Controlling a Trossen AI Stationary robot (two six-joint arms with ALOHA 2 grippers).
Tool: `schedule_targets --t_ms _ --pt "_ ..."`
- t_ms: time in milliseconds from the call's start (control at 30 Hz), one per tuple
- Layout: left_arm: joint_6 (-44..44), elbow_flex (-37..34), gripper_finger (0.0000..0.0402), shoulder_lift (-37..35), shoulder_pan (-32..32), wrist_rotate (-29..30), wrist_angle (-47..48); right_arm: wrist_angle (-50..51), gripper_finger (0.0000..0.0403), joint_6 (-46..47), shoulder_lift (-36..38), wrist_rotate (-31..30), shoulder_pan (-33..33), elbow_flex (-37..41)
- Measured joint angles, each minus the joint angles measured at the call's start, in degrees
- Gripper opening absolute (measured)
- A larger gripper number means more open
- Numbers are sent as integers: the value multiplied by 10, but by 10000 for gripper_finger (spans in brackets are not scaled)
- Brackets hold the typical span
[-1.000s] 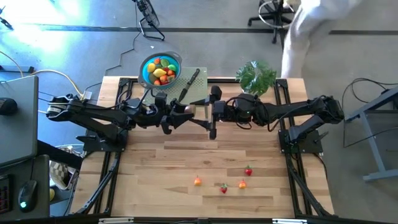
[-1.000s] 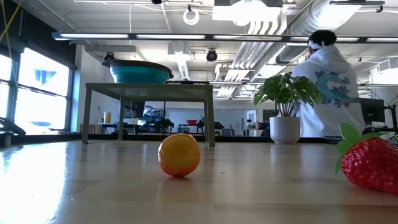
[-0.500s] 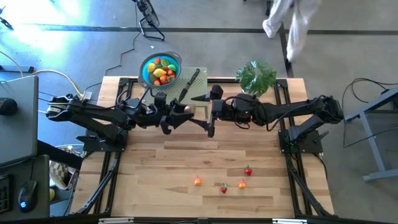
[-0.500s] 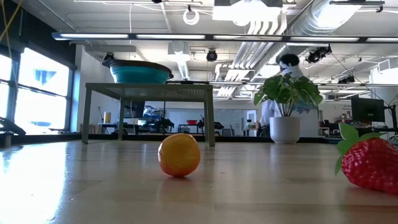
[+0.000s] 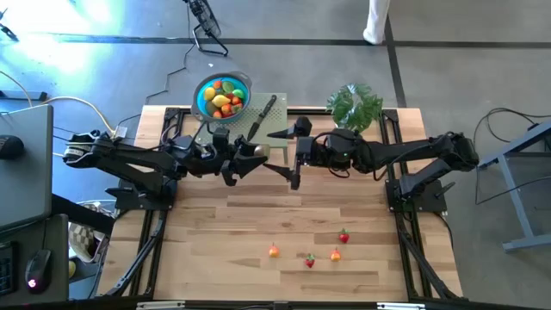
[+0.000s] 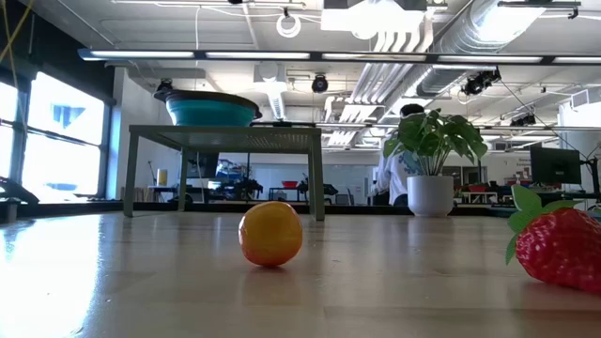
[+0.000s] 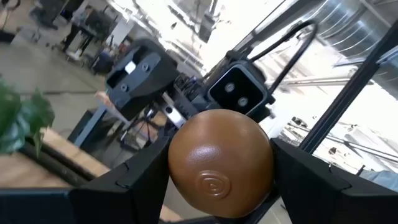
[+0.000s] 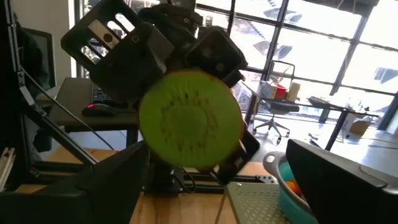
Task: Pick & Place Fruit
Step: Put the half kiwi into the strainer bowl on the shelf
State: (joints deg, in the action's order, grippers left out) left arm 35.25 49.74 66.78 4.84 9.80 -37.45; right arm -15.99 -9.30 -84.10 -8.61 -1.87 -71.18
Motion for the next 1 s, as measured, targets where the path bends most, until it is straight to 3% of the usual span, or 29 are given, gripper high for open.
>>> schedule_targets --t_ms 133,300,467,1000 --pt "-26 0 245 -17 0 8 -1 43 371 0 20 -11 1 0" --pt "-58 0 245 -44 0 27 9 117 370 -6 40 -71 1 0" --pt "-77 0 245 -78 0 77 70 156 370 -12 64 -95 0 -1" --pt "-130 0 245 -143 0 332 238 214 370 -15 76 -99 10 -1"
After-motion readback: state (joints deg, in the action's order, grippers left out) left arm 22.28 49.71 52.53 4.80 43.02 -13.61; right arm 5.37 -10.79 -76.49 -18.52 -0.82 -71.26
